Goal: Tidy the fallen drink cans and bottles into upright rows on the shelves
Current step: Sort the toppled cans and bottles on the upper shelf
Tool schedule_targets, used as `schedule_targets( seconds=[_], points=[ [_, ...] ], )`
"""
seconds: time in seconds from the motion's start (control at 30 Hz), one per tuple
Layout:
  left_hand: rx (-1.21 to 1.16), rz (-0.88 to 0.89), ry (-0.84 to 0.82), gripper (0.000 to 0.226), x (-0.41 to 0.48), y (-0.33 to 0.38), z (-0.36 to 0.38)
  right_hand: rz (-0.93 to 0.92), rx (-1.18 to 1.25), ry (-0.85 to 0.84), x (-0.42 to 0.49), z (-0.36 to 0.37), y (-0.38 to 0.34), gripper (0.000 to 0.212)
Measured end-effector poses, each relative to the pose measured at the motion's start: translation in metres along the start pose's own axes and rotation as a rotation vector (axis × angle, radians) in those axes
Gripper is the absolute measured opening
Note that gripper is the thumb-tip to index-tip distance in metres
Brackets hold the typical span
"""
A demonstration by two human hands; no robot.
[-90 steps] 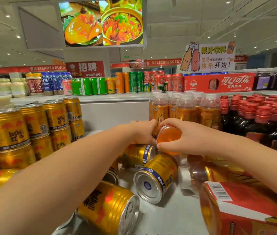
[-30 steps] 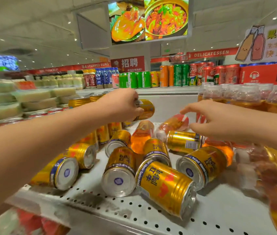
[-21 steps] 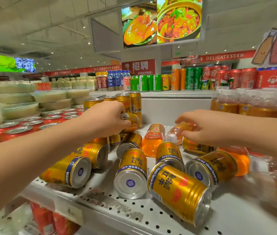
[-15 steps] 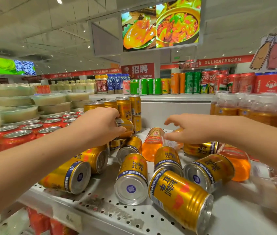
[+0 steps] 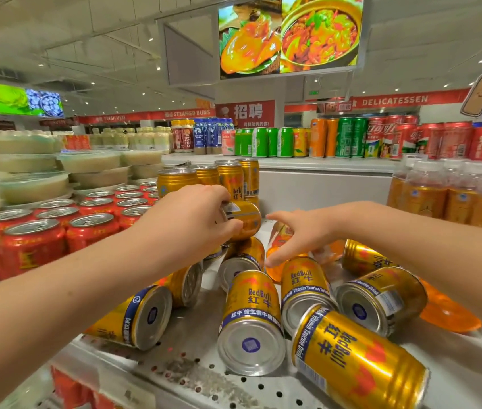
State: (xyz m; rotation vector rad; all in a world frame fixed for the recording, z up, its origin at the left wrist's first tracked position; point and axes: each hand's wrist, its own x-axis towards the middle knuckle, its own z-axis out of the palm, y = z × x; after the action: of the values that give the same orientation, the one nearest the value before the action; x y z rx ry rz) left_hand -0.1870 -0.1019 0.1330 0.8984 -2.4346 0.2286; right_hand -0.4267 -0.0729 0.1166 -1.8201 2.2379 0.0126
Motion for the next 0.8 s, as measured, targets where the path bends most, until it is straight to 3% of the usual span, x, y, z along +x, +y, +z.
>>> schedule_targets(
  seconds=[0.1, 0.33, 0.8],
  points=[
    [-0.011, 0.001, -0.024, 0.048, 0.008, 0.002, 0.002, 0.029, -0.013, 0.026, 0.007, 0.001, 0.007, 0.129],
    [0.027, 0.032, -0.090, 0.042, 0.048, 0.016, 0.025, 0.059, -0.063, 0.056, 0.015, -0.005, 0.013, 0.105],
    [0.011, 0.029, -0.270, 0.039, 0.084, 0.012, 0.072, 0.092, -0.058, 0.018, 0.008, -0.013, 0.022, 0.100]
  ],
)
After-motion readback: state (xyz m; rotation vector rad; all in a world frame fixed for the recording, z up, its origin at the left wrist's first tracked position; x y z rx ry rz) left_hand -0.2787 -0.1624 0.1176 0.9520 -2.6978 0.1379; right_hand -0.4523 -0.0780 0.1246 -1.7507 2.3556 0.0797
